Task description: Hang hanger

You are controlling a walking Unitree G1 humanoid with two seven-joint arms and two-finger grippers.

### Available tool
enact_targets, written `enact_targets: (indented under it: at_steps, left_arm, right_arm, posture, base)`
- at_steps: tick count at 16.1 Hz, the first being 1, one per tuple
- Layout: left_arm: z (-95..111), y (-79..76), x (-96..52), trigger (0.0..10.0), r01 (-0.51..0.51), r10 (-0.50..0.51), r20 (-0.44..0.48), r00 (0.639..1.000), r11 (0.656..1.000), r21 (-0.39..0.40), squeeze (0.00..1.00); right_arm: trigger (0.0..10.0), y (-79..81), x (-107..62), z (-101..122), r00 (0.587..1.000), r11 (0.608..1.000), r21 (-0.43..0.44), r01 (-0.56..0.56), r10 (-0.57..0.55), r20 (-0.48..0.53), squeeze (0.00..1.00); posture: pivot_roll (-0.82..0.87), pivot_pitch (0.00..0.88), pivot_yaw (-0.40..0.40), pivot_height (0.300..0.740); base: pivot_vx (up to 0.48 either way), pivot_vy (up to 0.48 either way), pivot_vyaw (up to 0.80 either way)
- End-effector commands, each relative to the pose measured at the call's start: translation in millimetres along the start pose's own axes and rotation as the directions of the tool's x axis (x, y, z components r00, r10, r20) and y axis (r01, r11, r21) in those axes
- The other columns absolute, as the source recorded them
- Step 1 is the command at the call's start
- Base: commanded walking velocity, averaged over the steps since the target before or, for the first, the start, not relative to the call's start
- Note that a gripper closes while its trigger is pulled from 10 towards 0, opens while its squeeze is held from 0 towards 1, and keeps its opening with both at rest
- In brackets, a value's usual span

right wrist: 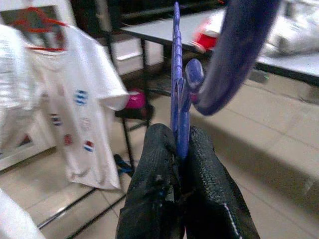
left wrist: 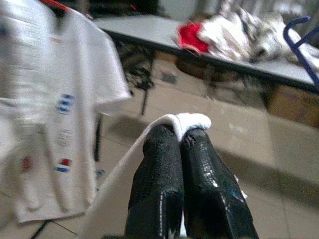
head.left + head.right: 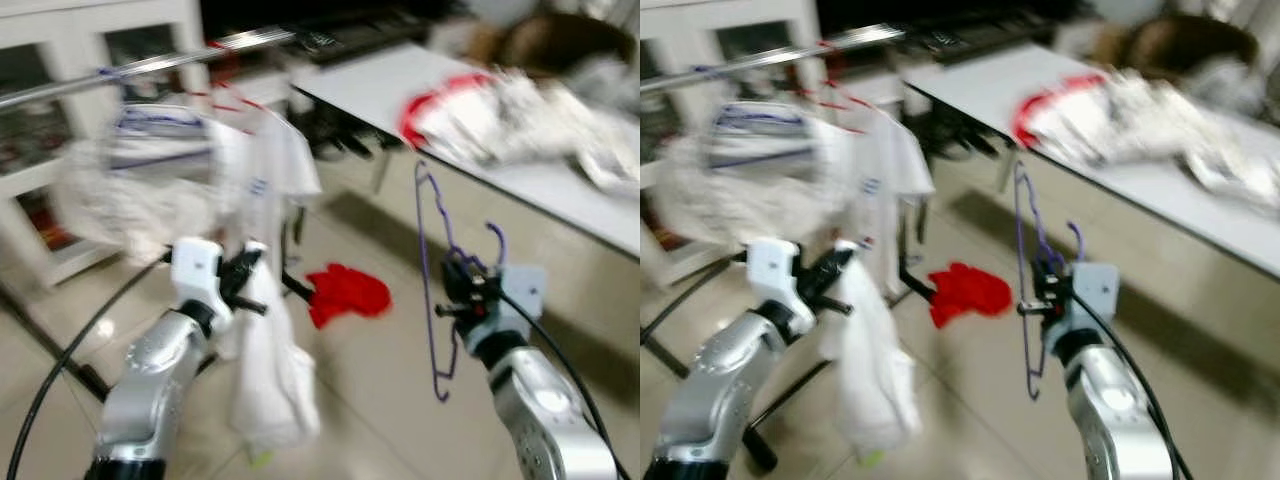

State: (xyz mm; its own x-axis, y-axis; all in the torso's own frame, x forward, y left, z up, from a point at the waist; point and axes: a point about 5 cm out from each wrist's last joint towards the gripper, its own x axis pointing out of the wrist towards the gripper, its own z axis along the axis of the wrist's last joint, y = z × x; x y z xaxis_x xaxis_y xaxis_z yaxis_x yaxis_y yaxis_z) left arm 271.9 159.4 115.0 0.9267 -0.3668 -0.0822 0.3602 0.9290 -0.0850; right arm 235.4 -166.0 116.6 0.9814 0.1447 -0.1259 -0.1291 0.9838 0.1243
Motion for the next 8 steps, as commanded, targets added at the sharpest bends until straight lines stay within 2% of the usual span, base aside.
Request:
enact_targets:
  at_steps: [1, 3, 5, 7, 8]
  left_arm:
    - [5, -6.5, 6.7, 10.0, 0.024, -0.024, 0.016, 1.000, 1.000, 0.005, 0.00]
    - [8, -8.4, 12.6, 10.0, 0.031, -0.031, 0.022, 0.999, 1.000, -0.001, 0.00]
    - [8, -12.8, 15.8, 10.0, 0.038, -0.038, 0.018, 0.999, 0.999, 0.008, 0.00]
    - [7, -14.4, 15.7, 10.0, 0.049, -0.049, 0.006, 0.999, 0.999, 0.012, 0.00]
    - [10, -16.9, 13.4, 10.0, 0.090, -0.090, 0.028, 0.996, 0.996, -0.007, 0.00]
  right_arm:
    - [10.0, -4.4, -0.9, 1, 1.000, 1.000, -0.001, 0.013, -0.013, -0.007, 0.00]
    - [10.0, -6.6, -0.9, 3, 1.000, 0.999, -0.026, 0.021, -0.021, 0.001, 0.00]
    - [10.0, -8.5, -0.7, 1, 1.000, 1.000, -0.008, 0.023, -0.023, -0.006, 0.00]
    - [10.0, -8.1, 1.1, 0, 1.000, 1.000, -0.019, 0.020, -0.020, -0.009, 0.00]
    - [10.0, -6.9, 2.0, -3, 0.999, 1.000, -0.014, 0.021, -0.021, -0.024, 0.00]
  posture:
    - [-0.16, 0.000, -0.035, 0.740]
    - [-0.16, 0.000, -0.027, 0.740]
    - [-0.16, 0.000, -0.027, 0.740]
    - [-0.14, 0.000, -0.028, 0.740]
    - [-0.14, 0.000, -0.030, 0.740]
  base:
    - [0.000, 0.000, -0.77]
    - [0.000, 0.000, -0.75]
    - [0.000, 0.000, -0.70]
    - [0.000, 0.000, -0.60]
    - [0.000, 0.000, -0.59]
